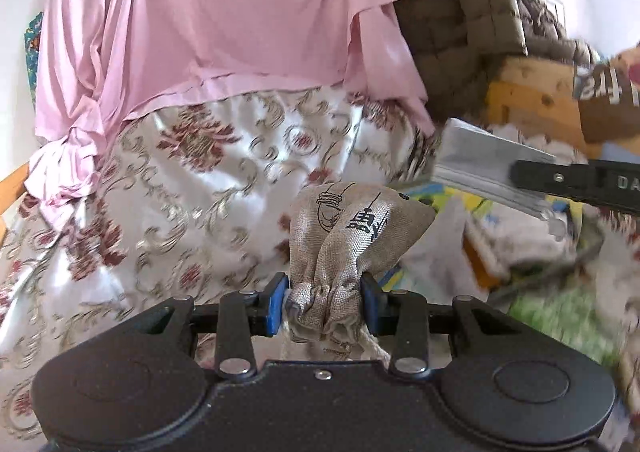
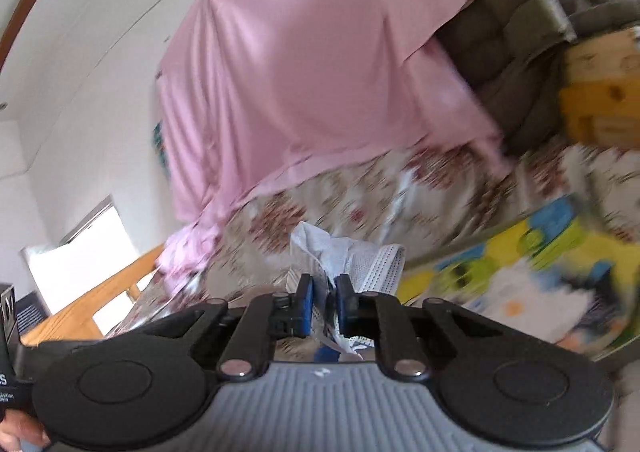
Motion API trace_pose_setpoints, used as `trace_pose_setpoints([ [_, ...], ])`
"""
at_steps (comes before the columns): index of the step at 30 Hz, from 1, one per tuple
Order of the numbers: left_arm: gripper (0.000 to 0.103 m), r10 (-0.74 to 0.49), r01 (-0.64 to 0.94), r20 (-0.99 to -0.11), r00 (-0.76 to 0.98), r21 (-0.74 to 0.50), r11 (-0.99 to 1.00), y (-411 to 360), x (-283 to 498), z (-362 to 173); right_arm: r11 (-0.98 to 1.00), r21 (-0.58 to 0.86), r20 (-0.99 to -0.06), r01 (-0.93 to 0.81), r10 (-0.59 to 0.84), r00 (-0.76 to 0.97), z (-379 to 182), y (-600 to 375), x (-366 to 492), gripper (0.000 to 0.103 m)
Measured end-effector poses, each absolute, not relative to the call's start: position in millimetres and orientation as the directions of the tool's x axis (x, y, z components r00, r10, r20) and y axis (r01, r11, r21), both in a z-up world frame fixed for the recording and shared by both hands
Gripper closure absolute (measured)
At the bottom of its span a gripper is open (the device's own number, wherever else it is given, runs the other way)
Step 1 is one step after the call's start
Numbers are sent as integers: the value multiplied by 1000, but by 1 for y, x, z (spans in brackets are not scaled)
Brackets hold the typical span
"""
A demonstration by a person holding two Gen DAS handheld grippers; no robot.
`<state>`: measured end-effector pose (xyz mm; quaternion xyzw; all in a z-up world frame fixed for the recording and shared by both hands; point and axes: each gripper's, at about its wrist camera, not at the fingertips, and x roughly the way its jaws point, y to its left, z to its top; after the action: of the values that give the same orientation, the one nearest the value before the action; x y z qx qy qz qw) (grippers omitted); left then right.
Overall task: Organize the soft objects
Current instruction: 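Carry the pouch and mask into the frog-drawing tray and open both tools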
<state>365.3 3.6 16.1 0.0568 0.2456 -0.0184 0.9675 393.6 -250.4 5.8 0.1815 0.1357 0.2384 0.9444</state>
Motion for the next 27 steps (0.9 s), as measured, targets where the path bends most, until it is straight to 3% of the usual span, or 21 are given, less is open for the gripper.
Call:
trace_pose_setpoints([
  [8, 63, -50, 56, -458, 887, -2, 998, -48, 431, 11, 854, 460, -186, -244, 361, 914, -4, -312, 418, 89],
  [17, 62, -68, 22, -524, 849, -94, 995, -84, 487, -13, 857, 489, -266, -166, 327, 907, -26, -332, 444, 89],
  [27, 59, -54, -15, -577, 815, -113, 993, -91, 497, -27, 862, 490, -322, -128, 315, 893, -38, -330, 451, 78],
])
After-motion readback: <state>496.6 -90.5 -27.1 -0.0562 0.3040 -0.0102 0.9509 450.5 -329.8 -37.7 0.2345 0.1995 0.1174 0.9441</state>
